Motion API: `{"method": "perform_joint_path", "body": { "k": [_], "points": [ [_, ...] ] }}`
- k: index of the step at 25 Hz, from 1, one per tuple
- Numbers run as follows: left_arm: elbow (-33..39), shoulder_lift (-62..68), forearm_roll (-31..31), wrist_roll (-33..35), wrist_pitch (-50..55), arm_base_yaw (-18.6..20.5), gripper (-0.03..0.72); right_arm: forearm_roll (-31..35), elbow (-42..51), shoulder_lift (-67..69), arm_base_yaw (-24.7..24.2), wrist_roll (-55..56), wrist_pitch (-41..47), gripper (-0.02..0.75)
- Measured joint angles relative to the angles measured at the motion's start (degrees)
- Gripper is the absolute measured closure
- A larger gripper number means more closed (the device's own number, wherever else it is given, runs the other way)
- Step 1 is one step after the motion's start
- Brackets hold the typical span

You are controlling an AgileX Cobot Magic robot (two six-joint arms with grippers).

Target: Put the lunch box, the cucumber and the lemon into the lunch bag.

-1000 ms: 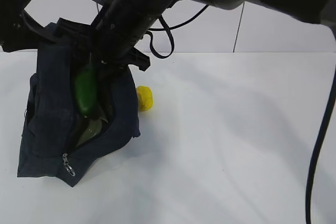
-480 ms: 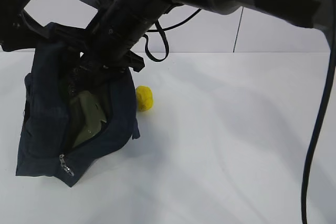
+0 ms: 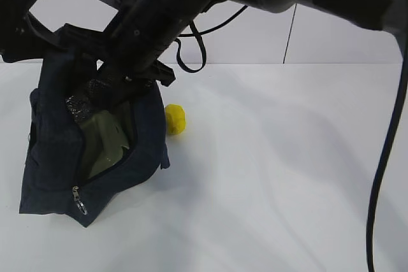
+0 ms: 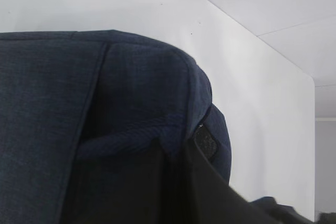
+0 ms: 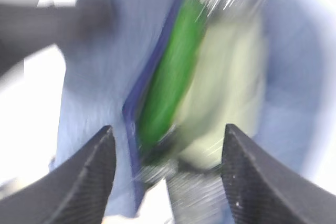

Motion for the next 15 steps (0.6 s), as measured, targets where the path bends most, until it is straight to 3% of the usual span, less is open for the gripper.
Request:
{"method": "perform_joint_path", "body": {
  "k": [6, 10, 15],
  "points": [
    [0.00, 0.00, 0.00, 0.00, 0.00, 0.00, 0.664, -4.34, -9.35, 0.00, -2.58, -1.50, 9.22, 0.241],
    [0.00, 0.10, 0.00, 0.00, 0.00, 0.00, 0.664, -15.12, -16.75, -1.11, -3.85, -0.49, 10.22, 0.244],
    [0.00, 0.10, 0.49, 0.00, 0.00, 0.00, 0.664, -26.52, -18.84, -3.28, -5.29, 1.27, 10.74, 0.244]
  ]
}}
